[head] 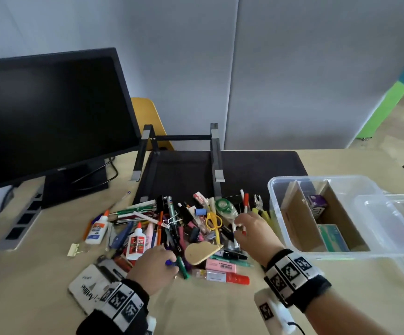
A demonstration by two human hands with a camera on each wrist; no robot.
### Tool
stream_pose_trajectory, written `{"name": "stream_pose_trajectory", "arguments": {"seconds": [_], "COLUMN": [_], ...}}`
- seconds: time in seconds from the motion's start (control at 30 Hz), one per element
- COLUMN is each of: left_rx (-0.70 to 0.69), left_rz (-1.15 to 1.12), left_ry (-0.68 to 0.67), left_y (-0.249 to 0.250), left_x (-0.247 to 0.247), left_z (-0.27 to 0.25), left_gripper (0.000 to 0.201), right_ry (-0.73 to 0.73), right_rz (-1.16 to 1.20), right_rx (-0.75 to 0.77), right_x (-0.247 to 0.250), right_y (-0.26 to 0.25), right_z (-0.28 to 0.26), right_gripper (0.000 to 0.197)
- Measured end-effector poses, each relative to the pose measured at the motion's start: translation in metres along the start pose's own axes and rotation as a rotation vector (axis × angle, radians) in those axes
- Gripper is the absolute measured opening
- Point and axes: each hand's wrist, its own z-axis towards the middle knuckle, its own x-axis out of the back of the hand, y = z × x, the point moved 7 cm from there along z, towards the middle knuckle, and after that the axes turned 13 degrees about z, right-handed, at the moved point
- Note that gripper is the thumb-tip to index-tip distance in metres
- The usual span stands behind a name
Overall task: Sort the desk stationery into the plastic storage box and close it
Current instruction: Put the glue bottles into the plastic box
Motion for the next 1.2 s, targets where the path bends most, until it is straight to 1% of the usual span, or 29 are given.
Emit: {"name": "stream_pose_trajectory", "arguments": {"seconds": [0.1,0.2,0.27,0.3,0.37,0.47,0.53,0.67,0.73,0.77,0.87,0.93,0.97,1.1,1.2], "left_rx": [0.001,0.019,0.083,0.128,0.231,0.363,0.407,0.472,0.474,0.462,0.417,0.391,0.380,0.346,0.292], "left_rz": [-0.017,-0.017,-0.014,-0.015,0.000,-0.002,-0.052,-0.127,-0.162,-0.170,-0.169,-0.184,-0.186,-0.215,-0.260], "left_ry": [0.033,0.118,0.212,0.252,0.297,0.245,0.189,0.142,0.116,0.109,0.128,0.136,0.142,0.187,0.209], "left_y": [-0.012,-0.022,-0.033,-0.040,-0.056,-0.078,-0.087,-0.101,-0.106,-0.106,-0.103,-0.097,-0.095,-0.082,-0.063], "left_x": [-0.003,0.002,0.010,0.013,0.017,0.013,0.006,0.002,0.001,0.001,0.010,0.019,0.024,0.046,0.061], "left_z": [0.005,0.009,0.011,0.011,0.014,0.022,0.029,0.043,0.050,0.053,0.055,0.052,0.050,0.040,0.035], "left_gripper": [0.024,0.019,0.017,0.019,0.031,0.045,0.046,0.043,0.046,0.044,0.025,0.017,0.016,0.023,0.014], "right_ry": [0.014,0.052,0.092,0.105,0.109,0.095,0.105,0.110,0.103,0.096,0.126,0.157,0.173,0.226,0.256], "right_rz": [-0.013,-0.013,-0.030,-0.041,-0.047,-0.063,-0.060,-0.039,-0.042,-0.051,-0.023,0.004,0.015,0.035,0.059], "right_rx": [-0.093,-0.191,-0.220,-0.231,-0.261,-0.316,-0.361,-0.421,-0.433,-0.436,-0.447,-0.432,-0.421,-0.359,-0.313], "right_x": [-0.014,-0.022,-0.023,-0.023,-0.024,-0.026,-0.028,-0.032,-0.032,-0.031,-0.024,-0.019,-0.017,-0.007,0.001], "right_y": [0.005,0.011,0.015,0.017,0.019,0.019,0.021,0.028,0.032,0.032,0.030,0.027,0.025,0.012,0.002], "right_z": [0.017,0.030,0.038,0.042,0.048,0.054,0.058,0.062,0.063,0.063,0.061,0.060,0.059,0.053,0.046], "right_gripper": [0.033,0.042,0.046,0.046,0.040,0.028,0.022,0.019,0.022,0.023,0.025,0.024,0.023,0.020,0.018]}}
